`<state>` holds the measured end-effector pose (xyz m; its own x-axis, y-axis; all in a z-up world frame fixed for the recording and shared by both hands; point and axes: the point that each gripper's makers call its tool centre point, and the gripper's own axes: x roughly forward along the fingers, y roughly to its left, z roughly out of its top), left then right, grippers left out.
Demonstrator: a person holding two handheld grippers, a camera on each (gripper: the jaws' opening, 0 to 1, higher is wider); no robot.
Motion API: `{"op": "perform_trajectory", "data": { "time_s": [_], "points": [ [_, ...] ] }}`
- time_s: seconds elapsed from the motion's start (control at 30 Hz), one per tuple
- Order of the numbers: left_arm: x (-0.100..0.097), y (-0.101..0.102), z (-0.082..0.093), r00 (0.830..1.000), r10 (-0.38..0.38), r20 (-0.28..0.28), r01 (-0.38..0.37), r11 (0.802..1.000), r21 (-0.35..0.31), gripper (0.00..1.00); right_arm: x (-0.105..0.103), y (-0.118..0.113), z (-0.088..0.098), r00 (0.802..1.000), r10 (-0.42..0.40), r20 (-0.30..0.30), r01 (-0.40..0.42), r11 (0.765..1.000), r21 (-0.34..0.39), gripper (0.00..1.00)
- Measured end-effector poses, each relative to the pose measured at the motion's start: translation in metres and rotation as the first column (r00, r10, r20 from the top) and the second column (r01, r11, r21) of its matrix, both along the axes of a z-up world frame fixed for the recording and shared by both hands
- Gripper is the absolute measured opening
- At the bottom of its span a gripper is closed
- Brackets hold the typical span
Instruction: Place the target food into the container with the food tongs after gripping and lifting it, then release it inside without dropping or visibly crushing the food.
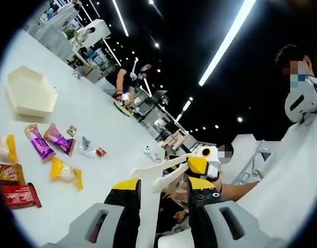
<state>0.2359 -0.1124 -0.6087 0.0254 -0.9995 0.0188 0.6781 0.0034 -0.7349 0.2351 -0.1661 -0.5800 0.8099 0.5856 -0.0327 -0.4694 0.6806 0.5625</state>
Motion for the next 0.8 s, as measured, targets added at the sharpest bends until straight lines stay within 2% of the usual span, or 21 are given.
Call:
{"op": "perform_trajectory", "data": {
  "time_s": [0.27, 0.4, 0.8],
  "points": [
    [0.001, -0.003, 0.005, 0.999, -0.006, -0.033, 0.005, 1.000, -0.023, 0.30, 0.001, 0.000, 0.005, 1.000, -0.005, 0.010, 0.005, 0.999, 0.032, 0.19],
    [0.003, -0.005, 0.012, 1.000, 0.014, 0.007, -0.014, 0.998, -0.054, 0.24, 0.001, 0.002, 0.005, 1.000, -0.002, 0.012, 0.002, 1.000, 0.031, 0.19],
    [0.005, -0.006, 0.020, 0.999, 0.017, -0.030, -0.020, 0.994, -0.103, 0.15, 0.001, 0.003, 0.009, 1.000, 0.000, 0.015, -0.001, 0.998, 0.066, 0.19]
  ]
}}
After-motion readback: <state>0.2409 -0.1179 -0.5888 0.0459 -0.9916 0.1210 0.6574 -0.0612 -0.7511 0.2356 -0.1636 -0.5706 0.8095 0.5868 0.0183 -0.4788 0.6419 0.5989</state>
